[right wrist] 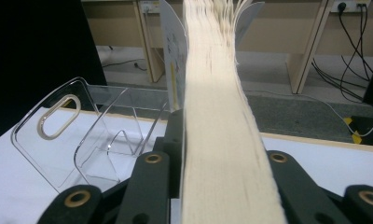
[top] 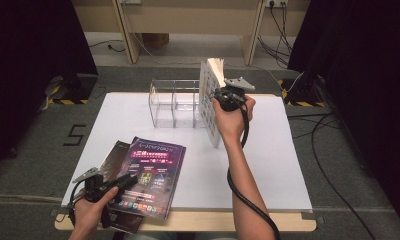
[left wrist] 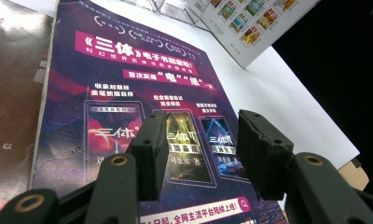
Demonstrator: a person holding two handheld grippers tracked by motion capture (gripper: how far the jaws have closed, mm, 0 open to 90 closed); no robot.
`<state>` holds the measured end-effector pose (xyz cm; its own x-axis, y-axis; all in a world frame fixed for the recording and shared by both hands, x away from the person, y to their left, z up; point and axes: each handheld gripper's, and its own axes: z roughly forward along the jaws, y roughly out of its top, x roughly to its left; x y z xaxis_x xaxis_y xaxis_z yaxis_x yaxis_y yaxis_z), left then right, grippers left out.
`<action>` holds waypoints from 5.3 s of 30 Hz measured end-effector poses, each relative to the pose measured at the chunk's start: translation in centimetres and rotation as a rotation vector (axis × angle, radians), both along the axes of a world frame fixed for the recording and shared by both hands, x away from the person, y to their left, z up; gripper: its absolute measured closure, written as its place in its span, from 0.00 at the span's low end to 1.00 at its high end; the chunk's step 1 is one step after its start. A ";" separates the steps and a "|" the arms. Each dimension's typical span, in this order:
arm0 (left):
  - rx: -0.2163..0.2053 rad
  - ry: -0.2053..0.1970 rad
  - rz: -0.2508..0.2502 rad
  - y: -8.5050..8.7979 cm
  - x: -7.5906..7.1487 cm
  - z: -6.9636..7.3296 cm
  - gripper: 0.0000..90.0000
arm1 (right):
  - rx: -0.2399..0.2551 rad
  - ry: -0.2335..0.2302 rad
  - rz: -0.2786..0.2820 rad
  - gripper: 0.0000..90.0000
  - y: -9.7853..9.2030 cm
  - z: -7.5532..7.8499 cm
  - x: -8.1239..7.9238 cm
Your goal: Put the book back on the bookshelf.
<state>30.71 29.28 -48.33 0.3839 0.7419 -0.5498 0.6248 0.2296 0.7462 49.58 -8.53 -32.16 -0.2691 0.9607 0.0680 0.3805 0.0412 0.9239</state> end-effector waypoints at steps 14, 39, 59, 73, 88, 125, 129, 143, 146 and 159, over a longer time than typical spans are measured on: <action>-0.007 0.001 0.004 0.3 0.0 0.0 0.59 | -0.007 -0.031 0.002 0.83 1.0 0.0 0.4; -0.010 -0.002 0.012 0.4 0.1 0.0 0.59 | 0.034 -0.075 -0.039 0.83 1.6 0.8 1.5; -0.013 -0.001 0.015 0.6 0.1 0.0 0.59 | 0.050 -0.095 -0.069 0.83 2.1 1.0 2.9; -0.016 0.001 0.018 0.7 0.1 0.0 0.59 | 0.056 -0.091 -0.090 0.83 2.4 0.6 4.3; -0.016 -0.001 0.017 0.8 0.1 0.0 0.59 | 0.037 -0.080 -0.106 0.83 2.6 -0.2 5.1; 0.023 -0.008 0.010 0.4 0.0 -0.2 0.56 | 0.014 -0.069 -0.066 0.66 0.9 -0.4 2.8; 0.038 -0.013 0.010 0.3 0.0 -0.1 0.55 | 0.013 -0.072 -0.058 0.65 0.8 -0.6 2.2; 0.078 -0.024 0.018 0.1 0.1 0.0 0.52 | 0.049 -0.066 -0.039 0.64 -0.4 -0.5 -0.5; 0.080 -0.021 0.018 0.1 0.1 0.0 0.51 | 0.048 -0.065 -0.034 0.64 -0.5 -0.5 -1.0; 0.105 0.002 0.048 0.6 0.5 0.1 0.51 | 0.072 -0.020 -0.003 0.64 -1.5 -2.1 -4.3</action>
